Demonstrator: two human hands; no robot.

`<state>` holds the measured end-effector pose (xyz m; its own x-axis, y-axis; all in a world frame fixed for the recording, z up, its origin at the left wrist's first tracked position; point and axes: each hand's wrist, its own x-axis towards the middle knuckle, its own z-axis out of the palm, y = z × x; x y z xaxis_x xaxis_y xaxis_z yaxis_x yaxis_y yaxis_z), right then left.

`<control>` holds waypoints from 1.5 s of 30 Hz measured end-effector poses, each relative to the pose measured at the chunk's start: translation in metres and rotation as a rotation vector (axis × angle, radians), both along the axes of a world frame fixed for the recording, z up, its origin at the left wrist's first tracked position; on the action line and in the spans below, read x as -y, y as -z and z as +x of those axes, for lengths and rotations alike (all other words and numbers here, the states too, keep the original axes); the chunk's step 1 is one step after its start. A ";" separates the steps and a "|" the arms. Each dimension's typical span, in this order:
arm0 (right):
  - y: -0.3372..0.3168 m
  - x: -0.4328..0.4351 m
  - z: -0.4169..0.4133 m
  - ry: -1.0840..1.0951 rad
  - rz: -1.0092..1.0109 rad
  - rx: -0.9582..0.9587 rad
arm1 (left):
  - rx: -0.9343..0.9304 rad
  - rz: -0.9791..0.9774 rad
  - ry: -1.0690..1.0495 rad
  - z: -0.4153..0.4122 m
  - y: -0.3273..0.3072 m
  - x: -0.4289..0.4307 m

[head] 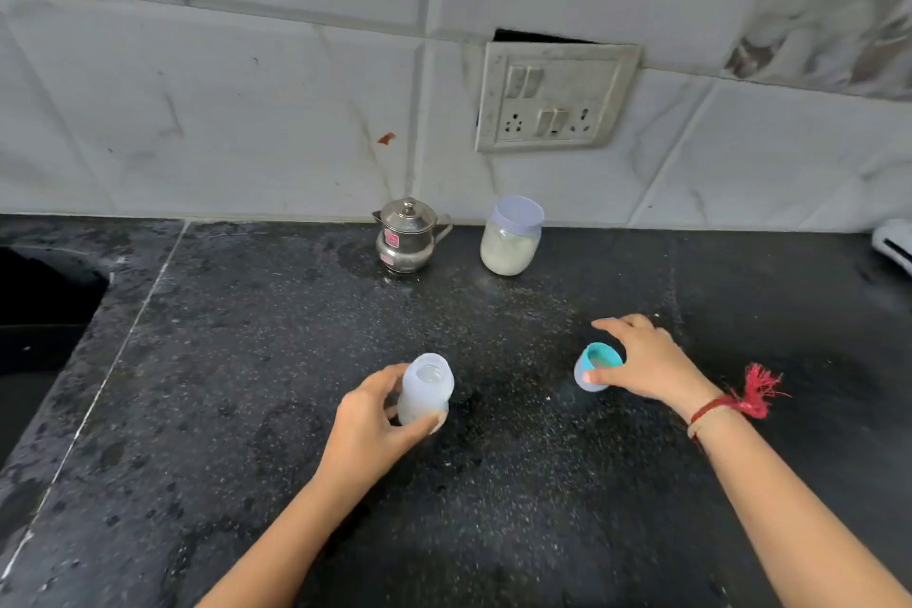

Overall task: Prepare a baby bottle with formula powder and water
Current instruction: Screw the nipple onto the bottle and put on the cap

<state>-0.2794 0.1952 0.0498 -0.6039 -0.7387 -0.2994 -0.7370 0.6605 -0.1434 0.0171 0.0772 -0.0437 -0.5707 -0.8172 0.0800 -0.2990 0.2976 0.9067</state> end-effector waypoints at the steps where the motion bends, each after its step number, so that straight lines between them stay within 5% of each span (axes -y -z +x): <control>1: 0.000 -0.004 0.000 -0.002 0.016 0.023 | 0.006 -0.007 0.002 0.000 -0.001 0.000; 24: -0.008 0.007 -0.004 -0.085 -0.034 -0.081 | -0.017 0.027 -0.020 -0.003 -0.004 -0.001; 36: -0.066 0.002 0.007 -0.048 -0.147 -0.119 | -0.026 0.026 -0.024 -0.003 -0.002 0.000; 38: -0.078 0.003 0.020 -0.033 -0.391 0.075 | -0.021 0.022 -0.026 -0.002 -0.002 -0.001; 41: -0.089 0.010 0.055 -0.045 -0.791 0.754 | -0.002 0.016 -0.021 -0.001 -0.002 0.000; 43: -0.081 0.021 0.078 -0.039 -0.915 1.203 | 0.006 0.013 -0.019 -0.001 -0.002 0.000; 45: -0.065 0.035 0.100 0.015 -0.939 1.453 | 0.015 0.006 -0.021 0.000 -0.003 0.000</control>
